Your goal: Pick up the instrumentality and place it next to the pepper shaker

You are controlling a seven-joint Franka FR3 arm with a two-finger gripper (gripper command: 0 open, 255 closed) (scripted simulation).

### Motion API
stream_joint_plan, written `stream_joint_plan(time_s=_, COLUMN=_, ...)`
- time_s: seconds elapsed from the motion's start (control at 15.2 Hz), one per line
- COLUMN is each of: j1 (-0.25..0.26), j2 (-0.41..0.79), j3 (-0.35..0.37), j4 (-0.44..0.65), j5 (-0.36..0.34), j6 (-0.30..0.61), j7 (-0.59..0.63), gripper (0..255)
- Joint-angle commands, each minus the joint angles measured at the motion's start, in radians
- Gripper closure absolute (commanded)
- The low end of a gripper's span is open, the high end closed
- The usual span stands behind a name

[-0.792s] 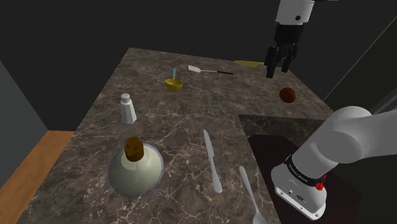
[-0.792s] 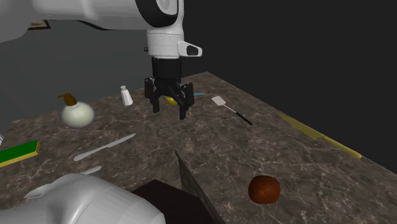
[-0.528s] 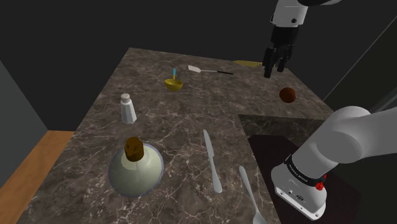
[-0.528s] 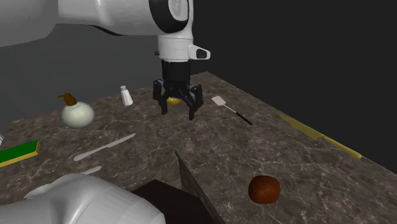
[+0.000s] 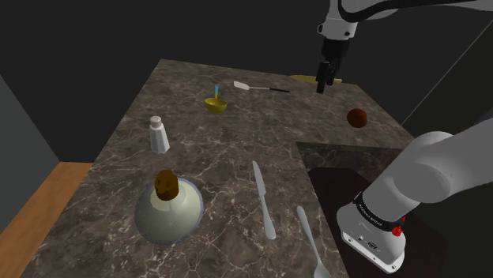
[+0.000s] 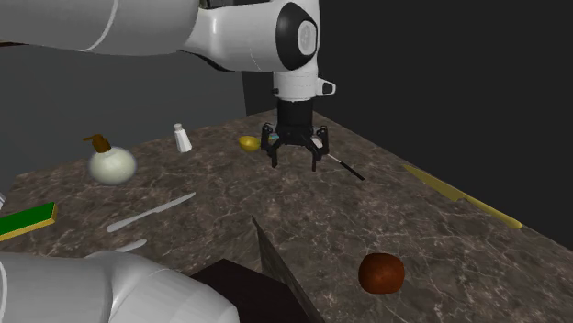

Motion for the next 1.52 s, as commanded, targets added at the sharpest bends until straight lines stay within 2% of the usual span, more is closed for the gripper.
stream_joint_plan(time_s=0.0, j1=0.006, j2=0.076, j3=-0.029, j4=0.04, j5=-0.01, j6=0.051, j7=-0.077, gripper=0)
stream_joint_plan(time_s=0.33, j1=0.02, j2=0.253, j3=-0.083, j4=0.143, j5=-0.006, j6=0.155, j7=-0.256, gripper=0)
stream_joint_plan(time_s=0.73, j1=0.026, j2=0.476, j3=-0.114, j4=0.309, j5=0.043, j6=0.243, j7=-0.47, gripper=0)
stream_joint_plan(time_s=1.06, j1=0.014, j2=0.663, j3=-0.108, j4=0.482, j5=0.1, j6=0.279, j7=-0.637, gripper=0)
stream_joint_plan(time_s=1.45, j1=-0.014, j2=0.888, j3=-0.07, j4=0.734, j5=0.158, j6=0.276, j7=-0.81, gripper=0)
